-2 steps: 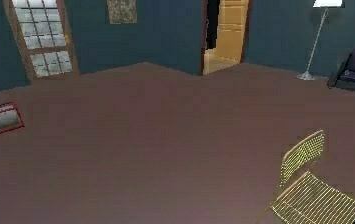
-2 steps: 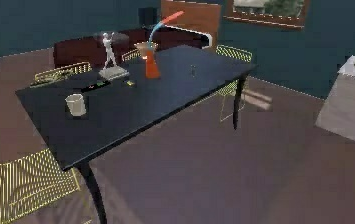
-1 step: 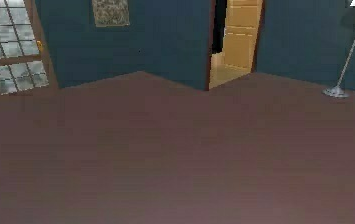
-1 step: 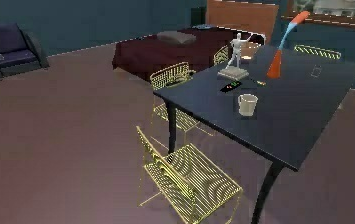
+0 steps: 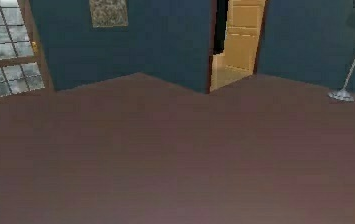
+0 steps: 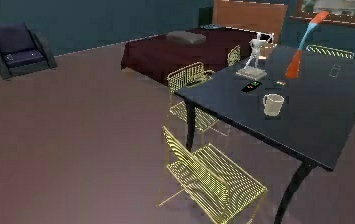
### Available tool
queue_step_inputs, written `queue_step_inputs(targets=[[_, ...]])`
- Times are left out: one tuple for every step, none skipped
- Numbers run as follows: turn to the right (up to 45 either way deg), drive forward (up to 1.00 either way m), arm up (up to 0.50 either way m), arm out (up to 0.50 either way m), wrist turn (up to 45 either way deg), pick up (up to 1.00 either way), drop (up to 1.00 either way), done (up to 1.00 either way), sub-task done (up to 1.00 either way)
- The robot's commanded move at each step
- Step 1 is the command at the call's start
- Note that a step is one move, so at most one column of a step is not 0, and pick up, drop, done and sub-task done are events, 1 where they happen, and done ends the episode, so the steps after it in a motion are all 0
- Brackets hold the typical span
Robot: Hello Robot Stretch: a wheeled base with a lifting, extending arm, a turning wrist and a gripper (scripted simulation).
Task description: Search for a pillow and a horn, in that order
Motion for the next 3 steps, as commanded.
queue_step_inputs(targets=[[42.0,0.0,0.0,0.0,0.0,0.0,0.0,0.0,0.0],[0.0,1.0,0.0,0.0,0.0,0.0,0.0,0.0,0.0],[45.0,0.0,0.0,0.0,0.0,0.0,0.0,0.0,0.0]])
